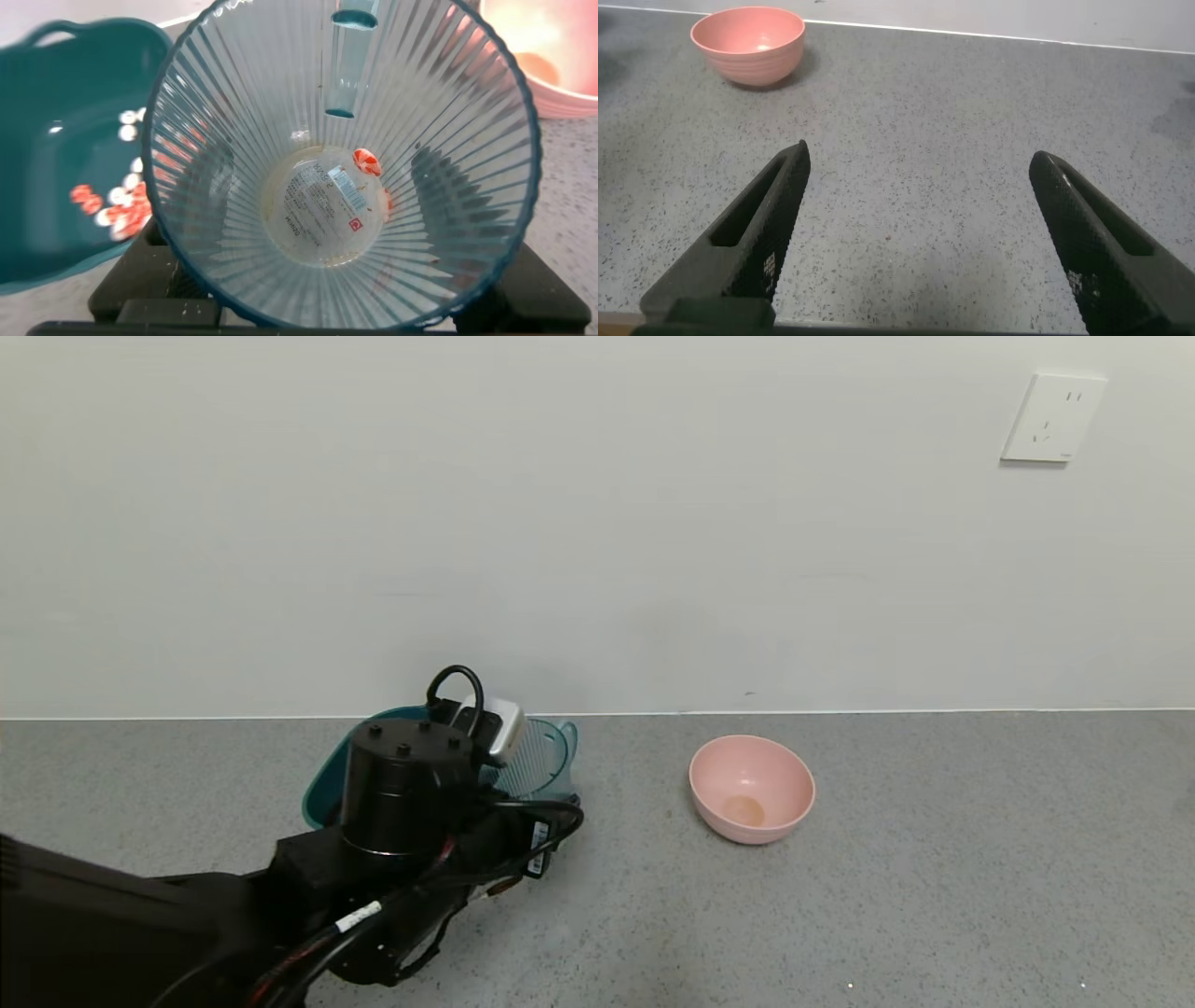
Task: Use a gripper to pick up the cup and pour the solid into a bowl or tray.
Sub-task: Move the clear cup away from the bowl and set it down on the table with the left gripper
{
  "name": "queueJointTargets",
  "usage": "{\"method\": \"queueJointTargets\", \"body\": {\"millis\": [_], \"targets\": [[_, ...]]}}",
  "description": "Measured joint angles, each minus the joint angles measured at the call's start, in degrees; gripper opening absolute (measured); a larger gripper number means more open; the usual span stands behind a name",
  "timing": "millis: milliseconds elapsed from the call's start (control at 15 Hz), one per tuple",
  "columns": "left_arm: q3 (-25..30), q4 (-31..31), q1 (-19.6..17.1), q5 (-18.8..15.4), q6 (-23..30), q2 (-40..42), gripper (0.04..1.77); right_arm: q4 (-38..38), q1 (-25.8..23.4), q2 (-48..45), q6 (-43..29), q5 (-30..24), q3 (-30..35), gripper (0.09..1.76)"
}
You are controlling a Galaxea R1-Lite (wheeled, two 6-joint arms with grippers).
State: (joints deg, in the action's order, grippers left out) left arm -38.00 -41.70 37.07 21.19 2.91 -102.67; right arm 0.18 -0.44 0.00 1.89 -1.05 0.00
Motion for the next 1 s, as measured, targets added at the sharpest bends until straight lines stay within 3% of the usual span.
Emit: {"method": "queueJointTargets", "body": {"millis": [200, 600, 1000], "targets": [[-0.6, -7.6, 0.0, 1.6, -0.2, -8.3, 1.32, 0.0, 0.0, 0.0, 0.0, 0.0, 0.0, 1.71], [-2.0, -8.9, -2.2, 1.1, -0.2, -15.6, 1.32, 0.0, 0.0, 0.0, 0.0, 0.0, 0.0, 1.71], [-2.2, -9.2, -2.9, 1.1, -0.1, -17.1, 1.32, 0.0, 0.0, 0.0, 0.0, 0.0, 0.0, 1.71]]}}
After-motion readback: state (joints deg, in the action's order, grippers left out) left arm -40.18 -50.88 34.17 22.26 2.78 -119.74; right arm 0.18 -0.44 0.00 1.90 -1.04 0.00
